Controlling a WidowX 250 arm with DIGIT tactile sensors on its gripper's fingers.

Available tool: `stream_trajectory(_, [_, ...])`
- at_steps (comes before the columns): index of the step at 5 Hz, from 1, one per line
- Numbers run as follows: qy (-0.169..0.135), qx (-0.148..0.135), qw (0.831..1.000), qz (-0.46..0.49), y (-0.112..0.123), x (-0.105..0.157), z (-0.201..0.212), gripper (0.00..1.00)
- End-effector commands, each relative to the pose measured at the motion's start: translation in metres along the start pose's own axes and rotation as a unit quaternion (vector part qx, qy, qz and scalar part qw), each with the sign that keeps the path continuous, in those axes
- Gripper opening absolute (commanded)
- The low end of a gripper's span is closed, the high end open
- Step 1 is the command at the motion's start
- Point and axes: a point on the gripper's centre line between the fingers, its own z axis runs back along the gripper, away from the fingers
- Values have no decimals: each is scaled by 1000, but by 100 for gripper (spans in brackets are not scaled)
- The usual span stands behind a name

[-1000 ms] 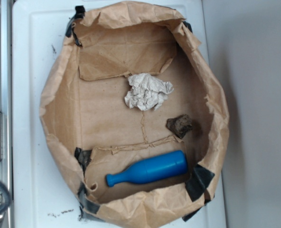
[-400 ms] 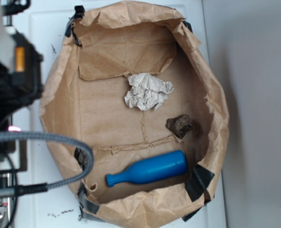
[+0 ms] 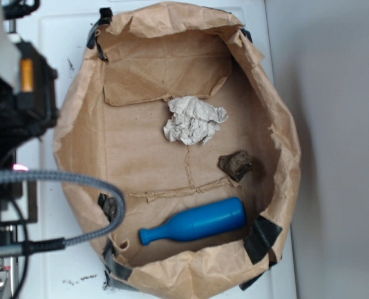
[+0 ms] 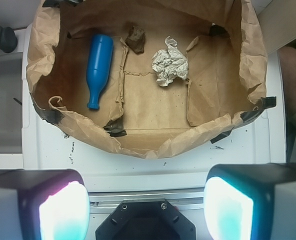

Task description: Grab the white paper.

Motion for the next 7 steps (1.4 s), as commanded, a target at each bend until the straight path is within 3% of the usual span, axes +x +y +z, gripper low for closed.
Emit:
stream_trajectory(1, [-15, -35, 989, -145, 23, 65, -34, 100])
stream_trajectory(2, [-3, -44, 982, -182, 33, 87, -80, 100])
stream_trajectory(3, [29, -31, 988, -151, 37, 99, -117, 100])
stream_trajectory(6, [29, -31, 988, -151, 37, 99, -117, 100])
stream_trajectory(7, [3, 7, 987, -162, 39, 104, -148, 100])
